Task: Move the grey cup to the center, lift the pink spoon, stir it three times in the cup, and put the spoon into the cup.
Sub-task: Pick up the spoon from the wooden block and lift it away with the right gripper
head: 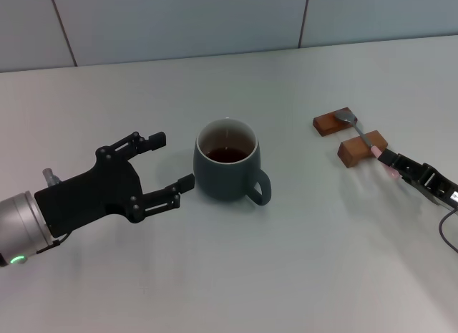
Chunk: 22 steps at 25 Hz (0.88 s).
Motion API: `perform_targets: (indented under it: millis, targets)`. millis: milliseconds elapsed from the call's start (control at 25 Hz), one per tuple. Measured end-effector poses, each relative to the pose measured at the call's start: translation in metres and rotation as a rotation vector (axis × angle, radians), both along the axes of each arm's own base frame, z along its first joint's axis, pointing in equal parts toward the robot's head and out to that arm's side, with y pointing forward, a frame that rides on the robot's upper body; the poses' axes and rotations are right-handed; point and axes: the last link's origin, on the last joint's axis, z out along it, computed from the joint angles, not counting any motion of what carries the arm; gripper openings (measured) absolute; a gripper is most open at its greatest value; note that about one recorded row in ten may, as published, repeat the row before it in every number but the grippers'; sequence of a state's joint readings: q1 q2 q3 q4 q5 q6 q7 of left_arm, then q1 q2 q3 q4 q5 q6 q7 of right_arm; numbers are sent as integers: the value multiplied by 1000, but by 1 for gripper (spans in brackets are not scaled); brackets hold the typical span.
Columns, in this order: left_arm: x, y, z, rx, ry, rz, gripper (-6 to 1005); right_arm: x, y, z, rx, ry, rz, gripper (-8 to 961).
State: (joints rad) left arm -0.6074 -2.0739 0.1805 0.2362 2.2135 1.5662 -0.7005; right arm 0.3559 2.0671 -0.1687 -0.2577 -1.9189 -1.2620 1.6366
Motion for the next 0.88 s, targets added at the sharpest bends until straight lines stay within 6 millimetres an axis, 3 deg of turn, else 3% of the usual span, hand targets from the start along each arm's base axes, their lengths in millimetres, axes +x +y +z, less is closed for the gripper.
perform_targets:
  millis: [880]
  targets:
    - [-1,-1,-1,0,3,-3,840,-1,5,-5,-16,-13,-10,298]
